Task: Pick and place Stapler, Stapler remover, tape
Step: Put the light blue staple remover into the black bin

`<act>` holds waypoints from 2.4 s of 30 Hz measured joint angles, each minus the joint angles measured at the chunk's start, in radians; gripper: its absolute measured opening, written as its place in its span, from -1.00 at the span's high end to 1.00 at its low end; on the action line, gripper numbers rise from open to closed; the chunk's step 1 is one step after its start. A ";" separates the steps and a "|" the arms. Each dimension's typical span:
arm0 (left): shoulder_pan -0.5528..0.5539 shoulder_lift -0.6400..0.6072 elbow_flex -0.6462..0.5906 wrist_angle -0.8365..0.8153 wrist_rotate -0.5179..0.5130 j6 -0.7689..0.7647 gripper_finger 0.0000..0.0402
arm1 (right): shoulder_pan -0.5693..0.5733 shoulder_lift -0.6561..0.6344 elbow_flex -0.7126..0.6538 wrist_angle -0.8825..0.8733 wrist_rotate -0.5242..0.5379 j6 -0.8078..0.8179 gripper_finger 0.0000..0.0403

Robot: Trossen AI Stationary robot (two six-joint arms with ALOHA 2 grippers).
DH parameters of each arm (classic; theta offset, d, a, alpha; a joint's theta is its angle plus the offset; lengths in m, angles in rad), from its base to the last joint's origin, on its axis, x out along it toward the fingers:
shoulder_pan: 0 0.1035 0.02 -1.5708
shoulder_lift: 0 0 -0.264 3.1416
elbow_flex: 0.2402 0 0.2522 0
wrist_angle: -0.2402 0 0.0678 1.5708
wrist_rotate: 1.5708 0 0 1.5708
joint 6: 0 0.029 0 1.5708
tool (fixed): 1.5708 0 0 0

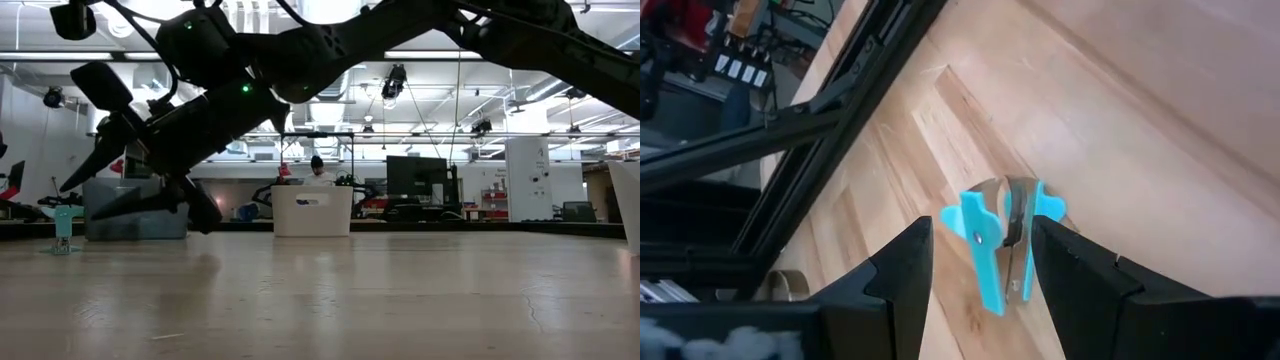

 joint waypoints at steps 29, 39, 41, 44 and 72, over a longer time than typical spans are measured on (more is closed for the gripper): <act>0.000 0.002 -0.001 -0.009 -0.001 -0.001 0.52 | 0.011 0.043 -0.005 0.120 0.018 0.074 0.37; 0.000 0.002 -0.001 -0.012 -0.003 0.008 0.52 | 0.008 0.043 -0.006 0.116 -0.027 0.055 0.65; 0.000 0.002 -0.001 -0.012 -0.003 0.011 0.52 | 0.008 0.043 -0.006 0.115 -0.027 0.055 0.73; 0.000 0.002 -0.001 -0.012 -0.003 0.027 0.52 | 0.008 0.043 -0.006 0.115 -0.033 0.055 0.87; 0.000 -0.007 0.022 0.004 -0.002 0.053 0.52 | -0.025 -0.094 0.153 -0.009 -0.074 -0.076 0.96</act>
